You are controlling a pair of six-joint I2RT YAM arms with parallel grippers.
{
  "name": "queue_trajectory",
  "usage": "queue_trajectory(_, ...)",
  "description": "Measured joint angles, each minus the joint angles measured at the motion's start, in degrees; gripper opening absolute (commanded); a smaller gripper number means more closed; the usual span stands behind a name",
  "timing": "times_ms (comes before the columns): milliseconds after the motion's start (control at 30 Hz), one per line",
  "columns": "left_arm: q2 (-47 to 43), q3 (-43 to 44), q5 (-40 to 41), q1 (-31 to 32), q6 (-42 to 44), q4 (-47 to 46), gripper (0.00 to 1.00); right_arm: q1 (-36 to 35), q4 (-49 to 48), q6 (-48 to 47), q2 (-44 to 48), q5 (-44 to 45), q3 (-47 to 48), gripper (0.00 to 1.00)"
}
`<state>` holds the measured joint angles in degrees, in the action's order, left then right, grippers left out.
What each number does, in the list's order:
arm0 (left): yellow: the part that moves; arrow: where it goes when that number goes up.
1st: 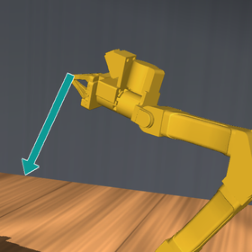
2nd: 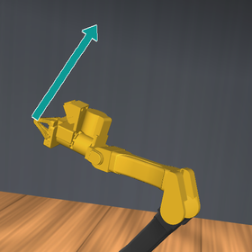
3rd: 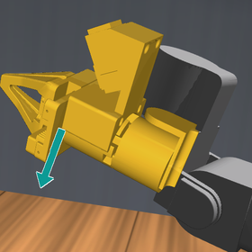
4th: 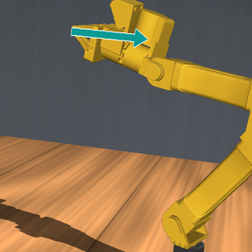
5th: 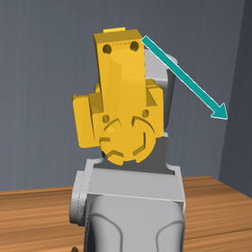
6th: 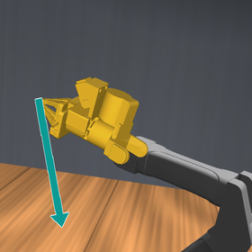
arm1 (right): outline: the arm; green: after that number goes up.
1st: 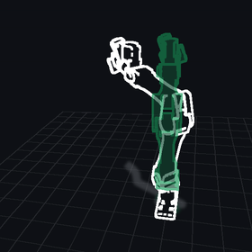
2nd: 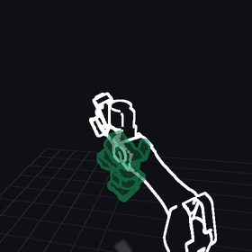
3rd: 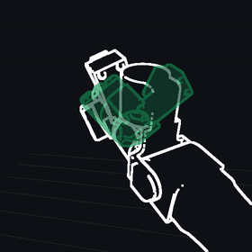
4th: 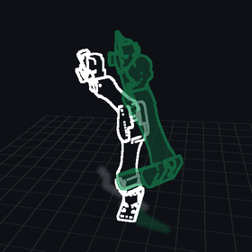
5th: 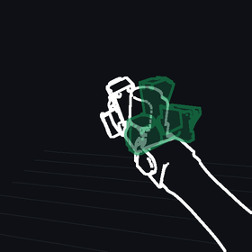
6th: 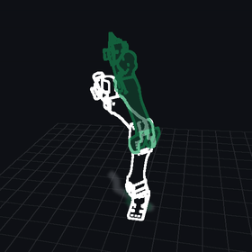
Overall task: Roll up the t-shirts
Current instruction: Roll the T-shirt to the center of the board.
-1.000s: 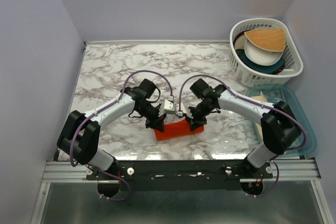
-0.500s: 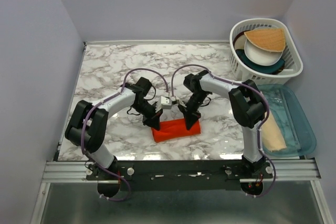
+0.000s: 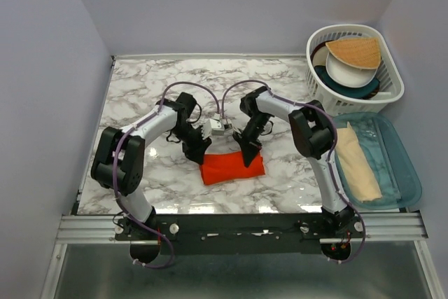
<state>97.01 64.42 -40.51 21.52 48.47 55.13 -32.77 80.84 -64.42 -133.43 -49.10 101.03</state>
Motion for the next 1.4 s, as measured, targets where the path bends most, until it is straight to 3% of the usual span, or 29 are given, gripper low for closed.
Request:
queue_trajectory(100,-1.4,3.6,3.0,-0.9,1.5,2.5,0.41,0.4,1.6,2.1,-2.0,0.2,2.4,0.01)
queue_trajectory(300,-6.0,6.2,1.7,1.0,1.1,4.0,0.37,1.2,3.5,6.5,-4.7,0.2,5.0,0.01)
queue_trajectory(500,-3.2,3.5,0.2,8.0,-7.4,-3.2,0.36,1.4,4.2,8.9,-5.6,0.4,6.0,0.02)
queue_trajectory(633,0.4,1.1,0.5,9.4,-14.5,-10.1,0.35,1.4,4.7,10.6,-6.3,0.5,6.8,0.04)
queue_trajectory(700,1.5,-0.9,1.2,9.4,-18.0,-13.9,0.35,1.4,4.7,11.3,-6.4,0.6,6.8,0.1)
queue_trajectory(733,1.6,-1.6,1.4,9.4,-18.9,-15.3,0.35,1.4,4.6,11.8,-6.4,0.7,6.7,0.23)
queue_trajectory(767,1.7,-2.3,1.6,9.3,-20.1,-16.5,0.35,1.4,4.5,12.3,-6.3,0.8,6.3,0.99)
queue_trajectory(933,1.5,-5.7,1.5,9.4,-23.8,-22.7,0.34,1.8,5.7,16.7,-1.6,0.1,0.3,1.0)
queue_trajectory(1200,-1.2,-9.5,2.6,10.5,-24.2,-28.5,0.34,6.2,-7.3,20.5,10.1,8.6,-7.1,1.0)
queue_trajectory(1333,-2.3,-11.0,3.1,10.6,-23.6,-29.8,0.35,10.0,-22.2,21.7,30.1,17.2,-20.5,1.0)
queue_trajectory(1400,-3.3,-12.2,3.3,10.8,-23.2,-30.7,0.35,10.5,-35.6,21.1,48.9,19.7,-32.6,1.0)
